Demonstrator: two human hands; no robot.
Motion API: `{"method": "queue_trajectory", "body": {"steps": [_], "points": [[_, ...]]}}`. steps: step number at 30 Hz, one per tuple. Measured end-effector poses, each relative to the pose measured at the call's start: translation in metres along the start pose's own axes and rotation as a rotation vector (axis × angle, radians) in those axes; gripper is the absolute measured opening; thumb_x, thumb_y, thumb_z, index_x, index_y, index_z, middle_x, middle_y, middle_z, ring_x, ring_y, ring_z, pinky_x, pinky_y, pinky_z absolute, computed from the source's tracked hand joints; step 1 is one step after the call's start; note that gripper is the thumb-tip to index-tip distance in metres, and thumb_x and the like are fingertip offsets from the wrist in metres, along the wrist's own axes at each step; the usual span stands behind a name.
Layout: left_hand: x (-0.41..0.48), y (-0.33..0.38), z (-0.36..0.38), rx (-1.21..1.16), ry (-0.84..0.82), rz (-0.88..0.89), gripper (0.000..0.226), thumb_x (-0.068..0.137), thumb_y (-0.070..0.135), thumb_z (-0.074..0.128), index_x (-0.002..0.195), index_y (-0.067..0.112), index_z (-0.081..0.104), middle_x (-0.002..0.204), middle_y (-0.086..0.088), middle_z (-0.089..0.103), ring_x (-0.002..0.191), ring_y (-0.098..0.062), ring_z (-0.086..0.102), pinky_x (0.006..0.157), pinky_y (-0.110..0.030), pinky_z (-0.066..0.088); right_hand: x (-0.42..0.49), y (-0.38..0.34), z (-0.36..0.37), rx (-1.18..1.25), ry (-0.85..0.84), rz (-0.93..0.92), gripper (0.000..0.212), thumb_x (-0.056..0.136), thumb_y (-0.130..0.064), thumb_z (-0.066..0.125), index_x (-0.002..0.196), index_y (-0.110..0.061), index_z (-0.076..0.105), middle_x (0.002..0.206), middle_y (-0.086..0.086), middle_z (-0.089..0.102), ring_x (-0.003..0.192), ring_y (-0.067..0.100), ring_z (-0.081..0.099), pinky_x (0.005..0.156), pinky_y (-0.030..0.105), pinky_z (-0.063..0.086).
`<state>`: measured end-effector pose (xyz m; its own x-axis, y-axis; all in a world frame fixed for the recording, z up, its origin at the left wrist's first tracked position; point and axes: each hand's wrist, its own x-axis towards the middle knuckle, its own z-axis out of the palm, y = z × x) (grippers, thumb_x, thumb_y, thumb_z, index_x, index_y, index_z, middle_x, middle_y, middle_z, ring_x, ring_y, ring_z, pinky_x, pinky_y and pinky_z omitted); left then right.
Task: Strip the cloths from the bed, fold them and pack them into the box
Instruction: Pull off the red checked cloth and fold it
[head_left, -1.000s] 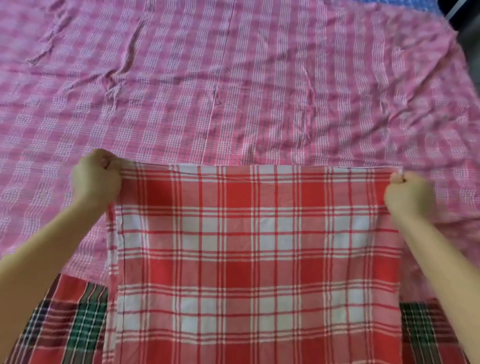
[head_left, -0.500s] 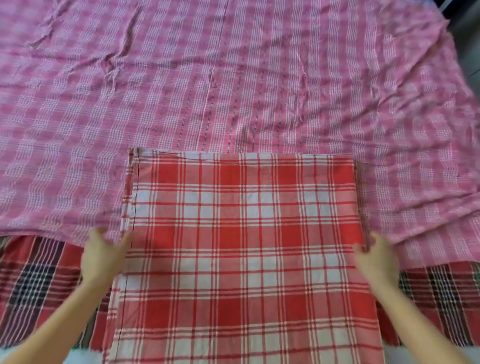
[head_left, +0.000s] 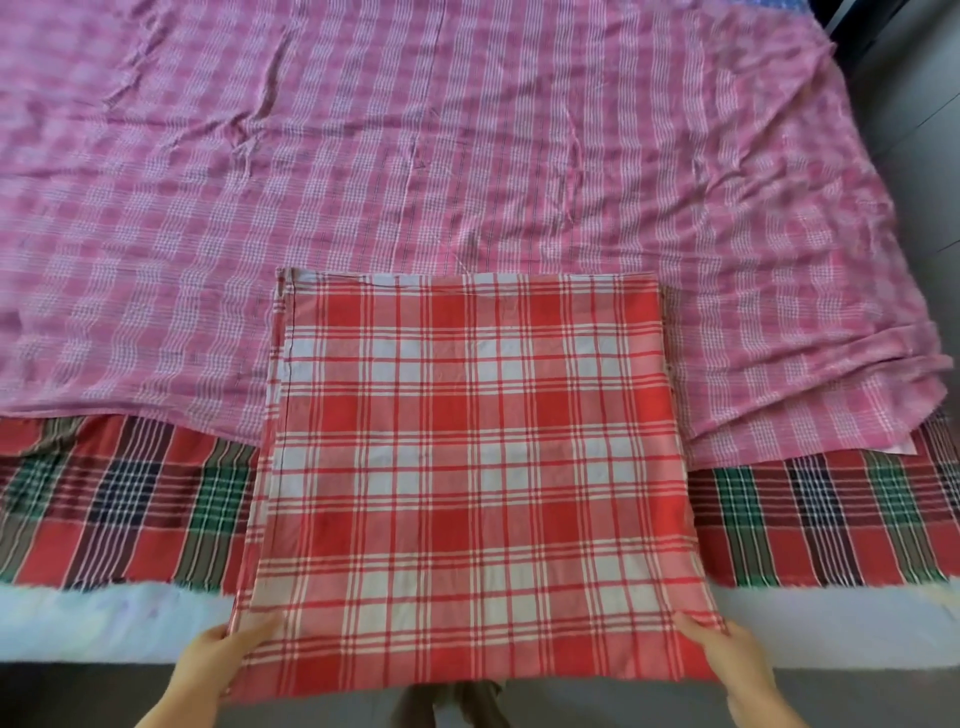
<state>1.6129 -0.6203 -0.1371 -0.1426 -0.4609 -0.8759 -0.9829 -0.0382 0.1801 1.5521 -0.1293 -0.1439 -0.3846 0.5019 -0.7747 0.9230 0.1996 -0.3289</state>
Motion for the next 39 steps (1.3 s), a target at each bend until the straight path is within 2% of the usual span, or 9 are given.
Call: {"method": "queue_trajectory", "body": {"steps": [10, 23, 25, 26, 27, 28, 29, 34, 39], "points": [[-0.027, 0.147, -0.037, -0.599, -0.209, -0.011, 0.020, 0.096, 0.009, 0.046, 0.077, 0.004, 0.048, 0.042, -0.005, 0.055, 0.027, -0.007, 0.048, 0.028, -0.013, 0.038, -0.018, -0.167, -0.042, 0.430, -0.141, 0.101, 0.017, 0.091, -0.002, 0.053, 0.075, -0.006, 0.053, 0.037, 0.003, 0.053, 0.027, 0.005, 0.046, 0.028, 0.012, 0.031], [0.047, 0.345, -0.031, -1.131, -0.156, -0.086, 0.023, 0.097, 0.007, 0.046, 0.080, -0.006, 0.055, 0.043, -0.009, 0.057, 0.031, -0.008, 0.053, 0.034, -0.016, 0.042, 0.061, -0.372, 0.018, 0.650, -0.199, 0.007, 0.057, 0.099, -0.005, 0.040, 0.047, 0.009, 0.057, 0.033, 0.008, 0.052, 0.025, 0.011, 0.050, 0.038, 0.017, 0.046], [0.058, 0.353, -0.029, -1.184, -0.173, -0.005, 0.021, 0.093, 0.016, 0.058, 0.090, -0.004, 0.064, 0.064, -0.007, 0.069, 0.048, 0.016, 0.053, 0.032, -0.007, 0.028, 0.078, -0.385, 0.029, 0.644, -0.171, 0.016, 0.056, 0.100, -0.006, 0.041, 0.050, 0.010, 0.060, 0.036, 0.011, 0.054, 0.027, 0.015, 0.054, 0.037, 0.020, 0.047], [0.057, 0.361, -0.030, -1.155, -0.118, 0.015, 0.030, 0.092, 0.020, 0.060, 0.086, -0.009, 0.061, 0.092, -0.006, 0.073, 0.066, -0.018, 0.057, 0.039, -0.020, 0.035, 0.086, -0.390, 0.034, 0.649, -0.148, 0.019, 0.044, 0.100, -0.007, 0.040, 0.064, 0.008, 0.060, 0.040, 0.013, 0.057, 0.032, 0.018, 0.058, 0.039, 0.021, 0.049], [0.057, 0.357, -0.025, -1.071, 0.041, 0.122, 0.033, 0.092, 0.022, 0.059, 0.084, -0.010, 0.057, 0.123, -0.013, 0.062, 0.136, -0.012, 0.005, 0.058, -0.015, 0.040, 0.091, -0.393, 0.041, 0.663, -0.122, 0.014, 0.032, 0.101, -0.009, 0.040, 0.076, 0.004, 0.056, 0.051, 0.017, 0.062, 0.043, 0.020, 0.064, 0.046, 0.023, 0.053], [0.063, 0.359, -0.021, -1.109, 0.037, 0.128, 0.032, 0.093, 0.023, 0.057, 0.094, -0.009, 0.056, 0.135, -0.029, 0.047, 0.139, -0.027, 0.004, 0.093, -0.024, -0.013, 0.096, -0.394, 0.047, 0.646, -0.092, 0.000, 0.024, 0.101, -0.012, 0.041, 0.082, 0.000, 0.051, 0.069, 0.020, 0.066, 0.060, 0.023, 0.068, 0.057, 0.025, 0.056], [0.069, 0.362, -0.015, -1.172, -0.054, 0.148, 0.032, 0.096, 0.020, 0.052, 0.115, -0.006, 0.052, 0.140, -0.025, 0.042, 0.140, -0.021, 0.028, 0.094, 0.005, 0.020, 0.101, -0.393, 0.055, 0.624, -0.072, -0.029, 0.020, 0.100, -0.016, 0.043, 0.086, -0.003, 0.050, 0.088, 0.021, 0.063, 0.079, 0.026, 0.065, 0.068, 0.027, 0.056], [0.075, 0.340, 0.023, -0.082, 0.487, 0.700, 0.037, 0.091, 0.030, 0.051, 0.125, 0.015, 0.052, 0.117, -0.002, 0.059, 0.099, -0.023, 0.059, 0.084, -0.039, 0.048, 0.069, -0.349, 0.099, -0.303, 0.586, -0.759, 0.032, 0.091, -0.030, 0.052, 0.113, -0.008, 0.058, 0.104, 0.015, 0.065, 0.098, 0.038, 0.059, 0.078, 0.041, 0.045], [0.063, 0.305, 0.115, 0.882, 0.416, 1.443, 0.046, 0.097, 0.036, 0.033, 0.139, 0.023, 0.046, 0.144, -0.011, 0.043, 0.135, -0.036, 0.037, 0.108, -0.058, 0.027, 0.032, -0.301, 0.217, -0.835, 0.253, -1.414, 0.047, 0.093, -0.039, 0.039, 0.137, -0.024, 0.049, 0.139, 0.010, 0.050, 0.132, 0.033, 0.043, 0.108, 0.059, 0.029]]}}
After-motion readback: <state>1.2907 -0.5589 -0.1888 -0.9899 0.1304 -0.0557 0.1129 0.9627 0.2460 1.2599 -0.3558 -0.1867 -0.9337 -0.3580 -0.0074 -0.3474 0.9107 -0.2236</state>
